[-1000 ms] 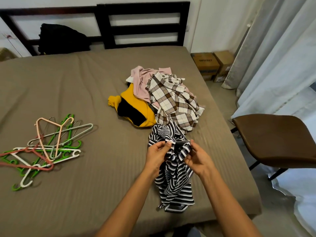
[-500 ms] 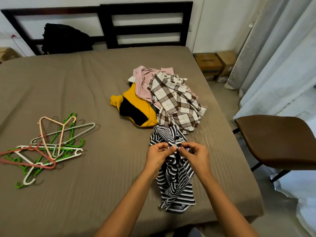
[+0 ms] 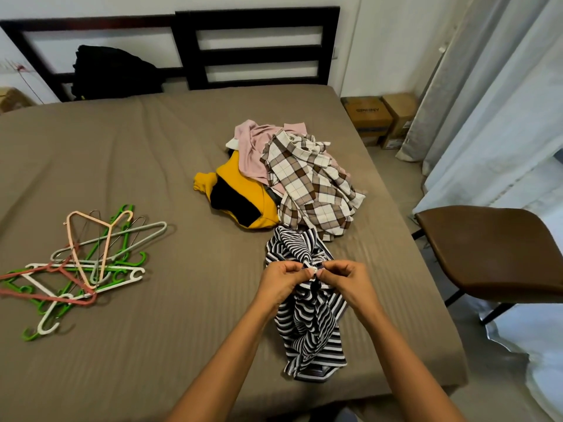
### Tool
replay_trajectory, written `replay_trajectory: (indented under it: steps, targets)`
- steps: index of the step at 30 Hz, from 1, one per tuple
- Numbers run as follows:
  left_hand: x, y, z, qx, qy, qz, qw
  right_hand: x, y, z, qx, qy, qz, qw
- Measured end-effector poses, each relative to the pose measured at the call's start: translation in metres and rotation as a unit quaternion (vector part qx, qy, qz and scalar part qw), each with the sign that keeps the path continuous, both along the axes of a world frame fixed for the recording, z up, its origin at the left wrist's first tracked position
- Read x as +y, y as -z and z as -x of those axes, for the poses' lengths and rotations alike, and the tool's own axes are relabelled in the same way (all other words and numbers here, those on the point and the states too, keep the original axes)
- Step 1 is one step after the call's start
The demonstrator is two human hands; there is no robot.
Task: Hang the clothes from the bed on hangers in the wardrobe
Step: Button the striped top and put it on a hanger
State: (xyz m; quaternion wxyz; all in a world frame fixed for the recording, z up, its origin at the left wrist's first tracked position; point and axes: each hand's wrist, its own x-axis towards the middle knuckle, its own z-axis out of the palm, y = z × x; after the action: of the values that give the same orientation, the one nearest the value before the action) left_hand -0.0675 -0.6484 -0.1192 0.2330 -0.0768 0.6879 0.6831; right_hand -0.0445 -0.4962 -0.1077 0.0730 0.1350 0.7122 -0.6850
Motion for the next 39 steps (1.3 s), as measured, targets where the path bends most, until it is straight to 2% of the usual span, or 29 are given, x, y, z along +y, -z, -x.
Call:
replay_trajectory:
  steps: [6,13,18,22,27,31,33,39]
  targets:
    - [0.003,0.005,-0.002,0.010,-0.022,0.040,0.999,-0.001,0.001,-0.003,0.024,0.011,-0.014,1.000]
    - [0.003,0.002,-0.002,0.028,-0.019,0.067,0.997,-0.014,0.004,-0.020,0.059,0.063,-0.147,0.985]
    - [0.000,-0.002,-0.003,0.037,0.007,0.079,0.996,-0.017,0.006,-0.027,0.079,0.049,-0.173,0.981]
    - [-0.002,-0.004,-0.002,0.061,0.025,0.127,0.990,-0.013,0.007,-0.030,0.076,0.044,-0.124,0.988]
    - [0.001,-0.004,-0.002,0.099,0.049,0.203,0.973,-0.014,0.008,-0.030,0.010,0.100,0.021,0.995]
    - [0.006,-0.005,-0.004,0.093,0.044,0.233,0.967,-0.015,0.010,-0.030,-0.013,0.112,0.051,0.992]
    - [0.008,-0.004,-0.007,0.082,0.033,0.230,0.969,-0.016,0.014,-0.030,-0.007,0.111,0.020,0.994]
    - [0.015,-0.002,-0.014,0.036,-0.011,0.186,0.982,-0.025,0.020,-0.032,0.014,0.127,-0.171,0.977]
